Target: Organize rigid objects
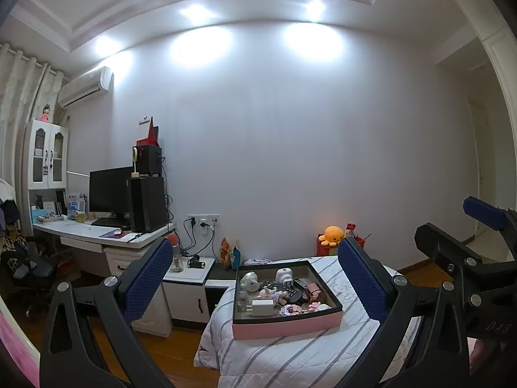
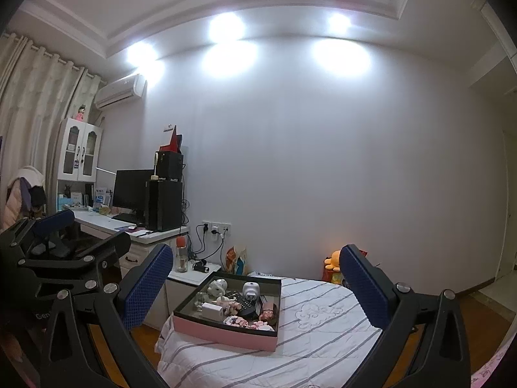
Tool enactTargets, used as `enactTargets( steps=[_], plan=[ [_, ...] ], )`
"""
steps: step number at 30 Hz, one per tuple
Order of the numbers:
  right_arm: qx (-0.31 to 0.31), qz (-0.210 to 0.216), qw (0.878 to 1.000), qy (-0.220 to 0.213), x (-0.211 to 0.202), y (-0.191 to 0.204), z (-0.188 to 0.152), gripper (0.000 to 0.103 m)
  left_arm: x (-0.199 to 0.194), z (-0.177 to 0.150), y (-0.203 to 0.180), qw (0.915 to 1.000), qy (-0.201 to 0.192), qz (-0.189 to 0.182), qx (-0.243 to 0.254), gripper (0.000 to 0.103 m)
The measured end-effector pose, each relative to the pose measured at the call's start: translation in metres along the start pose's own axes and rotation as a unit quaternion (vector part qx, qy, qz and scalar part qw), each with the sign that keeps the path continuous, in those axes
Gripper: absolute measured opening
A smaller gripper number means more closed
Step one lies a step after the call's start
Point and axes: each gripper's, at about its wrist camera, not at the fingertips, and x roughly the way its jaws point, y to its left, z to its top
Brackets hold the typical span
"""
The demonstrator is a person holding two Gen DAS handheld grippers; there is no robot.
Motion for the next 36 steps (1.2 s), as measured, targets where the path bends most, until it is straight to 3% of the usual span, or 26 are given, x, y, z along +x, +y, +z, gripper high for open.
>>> enactTargets(
  steps=[25,36],
  plan=[
    [0.008,-0.002,1.0,0.007,0.005,0.005,-0.002,0.103,-0.001,-0.003,0.005,0.9999,0.007,0.011,-0.01,0.103],
    [0.009,-0.063,0.998,0.001,-0.005,0.002,-0.001,0.103,0.003,0.0,-0.007,0.9999,0.005,0.001,-0.01,0.103]
  ],
)
